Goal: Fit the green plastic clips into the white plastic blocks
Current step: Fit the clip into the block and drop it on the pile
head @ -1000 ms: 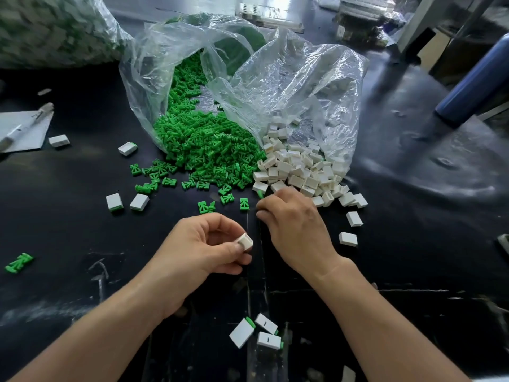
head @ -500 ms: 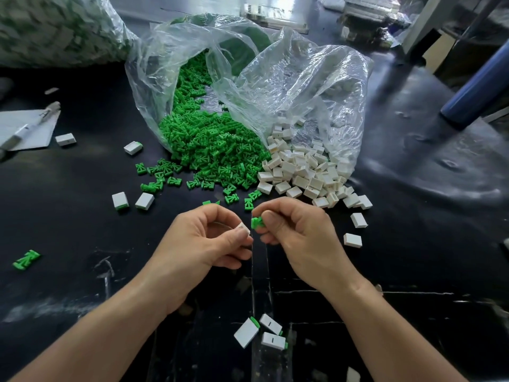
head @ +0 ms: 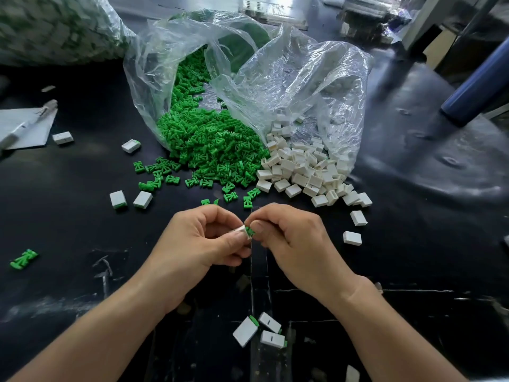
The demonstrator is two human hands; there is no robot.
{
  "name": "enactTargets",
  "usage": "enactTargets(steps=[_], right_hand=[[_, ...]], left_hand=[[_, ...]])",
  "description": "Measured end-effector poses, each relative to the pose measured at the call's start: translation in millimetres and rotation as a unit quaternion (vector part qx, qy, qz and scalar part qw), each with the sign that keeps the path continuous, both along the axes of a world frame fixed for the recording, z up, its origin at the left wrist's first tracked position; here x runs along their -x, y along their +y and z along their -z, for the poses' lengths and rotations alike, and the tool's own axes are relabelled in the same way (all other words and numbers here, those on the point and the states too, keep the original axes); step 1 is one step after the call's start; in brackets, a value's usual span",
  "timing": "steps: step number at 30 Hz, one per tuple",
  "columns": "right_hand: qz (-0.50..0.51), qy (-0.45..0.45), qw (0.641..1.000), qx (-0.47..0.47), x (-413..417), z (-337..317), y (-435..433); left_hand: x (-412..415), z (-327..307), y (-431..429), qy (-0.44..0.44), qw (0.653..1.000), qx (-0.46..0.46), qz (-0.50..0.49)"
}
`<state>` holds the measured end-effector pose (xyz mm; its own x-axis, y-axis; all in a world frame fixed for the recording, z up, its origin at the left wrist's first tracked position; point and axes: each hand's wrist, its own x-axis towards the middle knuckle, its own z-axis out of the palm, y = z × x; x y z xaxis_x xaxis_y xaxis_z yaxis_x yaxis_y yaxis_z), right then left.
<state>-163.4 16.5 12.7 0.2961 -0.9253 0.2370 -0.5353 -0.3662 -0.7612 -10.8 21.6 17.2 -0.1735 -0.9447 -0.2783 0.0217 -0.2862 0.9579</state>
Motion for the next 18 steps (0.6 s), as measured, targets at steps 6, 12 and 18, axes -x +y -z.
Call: enactTargets(steps=[6, 12, 18], right_hand=[[0.004, -0.061, 0.995, -0.075, 2.0, 0.2, -1.1], [0.001, 0.077, 0.995, -0.066, 2.7, 0.0, 0.2], [-0.028, 0.087, 0.995, -0.044, 3.3, -6.4, 1.1]], left_hand=[[-1.8, -1.4, -1.5, 0.014, 1.0, 0.012, -0.011], [-2.3, 2.1, -0.4, -0.025, 0.999, 0.03, 0.006], [-4.0, -0.8, -0.8, -0.011, 0.999, 0.008, 0.041]])
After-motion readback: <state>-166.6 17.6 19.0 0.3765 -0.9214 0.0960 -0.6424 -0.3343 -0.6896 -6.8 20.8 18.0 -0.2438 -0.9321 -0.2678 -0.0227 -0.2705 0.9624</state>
